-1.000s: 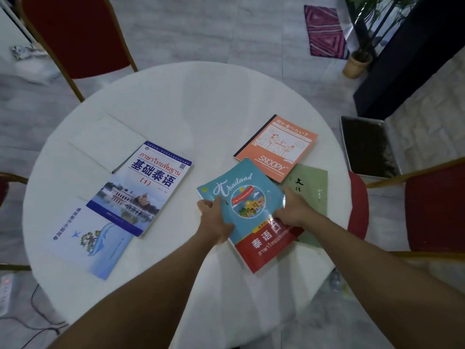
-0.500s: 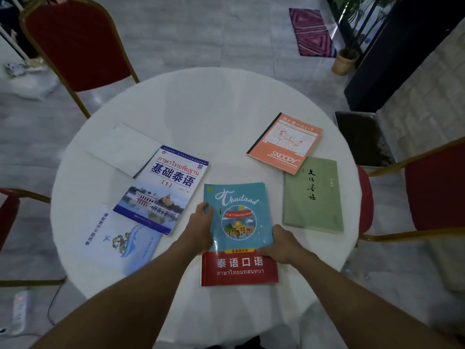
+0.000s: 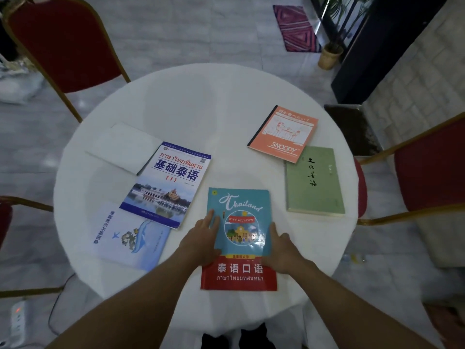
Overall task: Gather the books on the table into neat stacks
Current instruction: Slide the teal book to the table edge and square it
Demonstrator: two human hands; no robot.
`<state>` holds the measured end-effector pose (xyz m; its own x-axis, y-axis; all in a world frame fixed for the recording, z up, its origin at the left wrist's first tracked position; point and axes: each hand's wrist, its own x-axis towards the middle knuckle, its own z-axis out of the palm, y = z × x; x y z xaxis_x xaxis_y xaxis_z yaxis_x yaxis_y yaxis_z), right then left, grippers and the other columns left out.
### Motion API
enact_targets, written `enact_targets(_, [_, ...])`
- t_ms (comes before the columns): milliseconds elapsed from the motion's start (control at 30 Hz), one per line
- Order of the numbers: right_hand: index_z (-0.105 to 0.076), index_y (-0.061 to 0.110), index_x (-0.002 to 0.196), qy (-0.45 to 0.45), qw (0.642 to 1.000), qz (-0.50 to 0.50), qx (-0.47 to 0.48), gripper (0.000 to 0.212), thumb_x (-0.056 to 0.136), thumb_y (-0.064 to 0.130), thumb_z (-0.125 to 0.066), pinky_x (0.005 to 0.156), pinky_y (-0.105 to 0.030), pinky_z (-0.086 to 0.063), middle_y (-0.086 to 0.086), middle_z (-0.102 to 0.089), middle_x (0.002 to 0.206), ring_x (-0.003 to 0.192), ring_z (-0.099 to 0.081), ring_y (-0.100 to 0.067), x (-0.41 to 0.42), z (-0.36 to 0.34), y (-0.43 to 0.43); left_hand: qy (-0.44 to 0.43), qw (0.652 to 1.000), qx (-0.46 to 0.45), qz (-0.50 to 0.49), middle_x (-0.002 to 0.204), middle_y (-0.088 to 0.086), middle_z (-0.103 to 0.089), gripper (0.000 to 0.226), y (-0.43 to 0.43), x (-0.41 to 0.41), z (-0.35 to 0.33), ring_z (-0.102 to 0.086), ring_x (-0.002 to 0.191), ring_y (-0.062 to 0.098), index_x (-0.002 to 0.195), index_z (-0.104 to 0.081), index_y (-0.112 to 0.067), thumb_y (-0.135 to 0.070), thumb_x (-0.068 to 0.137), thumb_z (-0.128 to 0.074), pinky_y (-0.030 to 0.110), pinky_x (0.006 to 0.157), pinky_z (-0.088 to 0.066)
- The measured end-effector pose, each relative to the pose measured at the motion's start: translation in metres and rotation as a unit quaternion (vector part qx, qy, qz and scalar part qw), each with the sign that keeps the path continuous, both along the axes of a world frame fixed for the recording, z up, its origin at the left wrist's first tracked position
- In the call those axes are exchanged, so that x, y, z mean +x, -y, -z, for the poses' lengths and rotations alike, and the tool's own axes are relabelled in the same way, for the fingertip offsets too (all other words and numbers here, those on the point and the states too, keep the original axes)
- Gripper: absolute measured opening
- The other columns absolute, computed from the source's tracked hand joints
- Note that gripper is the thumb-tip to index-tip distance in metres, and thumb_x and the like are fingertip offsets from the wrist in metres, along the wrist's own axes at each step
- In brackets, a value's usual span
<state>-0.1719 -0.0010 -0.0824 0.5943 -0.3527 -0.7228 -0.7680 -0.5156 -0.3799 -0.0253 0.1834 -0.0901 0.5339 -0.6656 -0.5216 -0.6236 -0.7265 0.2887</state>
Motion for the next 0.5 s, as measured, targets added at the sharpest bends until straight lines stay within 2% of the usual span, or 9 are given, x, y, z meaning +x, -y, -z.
enact_targets(100, [0.012,0.024,0.161,-0.004,1.0,-0.005,-0.009,0.123,0.082,0.044,-0.079,0.1,-0.038,-0.052,-0.017,-0.032,0.145,0.13,-0.05,-0.032,-0.001,-0.004,-0.001,0.009,0.999,0.021,0.027,0.164,0.004,0.011,0.1,-0.003,0.004,-0.002,-0.024,0.145,0.026,0.156,-0.002,-0.018,-0.038,0.084,-0.068,0.041,0.112,-0.04])
enact_targets(200, [-0.016,0.024,0.157,0.02,0.999,0.003,-0.036,0.101,0.08,0.042,-0.079,0.099,-0.044,-0.054,-0.014,-0.041,0.133,0.123,-0.052,-0.031,0.001,-0.008,-0.001,0.012,0.999,0.023,0.04,0.165,0.004,0.002,0.094,-0.002,0.012,-0.01,-0.024,0.146,0.026,0.156,-0.007,-0.019,-0.038,0.085,-0.065,0.043,0.114,-0.038])
enact_targets(300, [-0.028,0.025,0.15,0.045,0.996,0.014,-0.071,0.083,0.083,0.045,-0.073,0.098,-0.045,-0.053,-0.011,-0.045,0.132,0.123,-0.052,-0.029,0.007,-0.017,0.002,0.013,1.0,0.0,0.027,0.165,0.004,-0.007,0.087,0.003,0.021,-0.024,-0.025,0.147,0.026,0.156,-0.01,-0.018,-0.039,0.089,-0.06,0.045,0.115,-0.035])
enact_targets(400, [-0.028,0.023,0.153,0.082,0.991,0.019,-0.103,0.083,0.086,0.057,-0.065,0.105,-0.046,-0.049,-0.01,-0.044,0.146,0.132,-0.049,-0.029,0.019,-0.03,0.008,0.028,0.999,-0.029,0.013,0.164,0.003,-0.012,0.08,0.007,0.032,-0.041,-0.027,0.146,0.027,0.156,-0.013,-0.018,-0.042,0.092,-0.055,0.048,0.116,-0.034])
enact_targets(500, [-0.015,0.021,0.162,0.108,0.986,0.018,-0.129,0.094,0.089,0.068,-0.054,0.121,-0.047,-0.03,-0.007,-0.022,0.168,0.153,-0.024,-0.028,0.033,-0.044,0.012,0.054,0.997,-0.048,0.01,0.164,0.004,-0.015,0.076,0.007,0.043,-0.056,-0.025,0.147,0.026,0.156,-0.015,-0.019,-0.045,0.094,-0.051,0.047,0.117,-0.029])
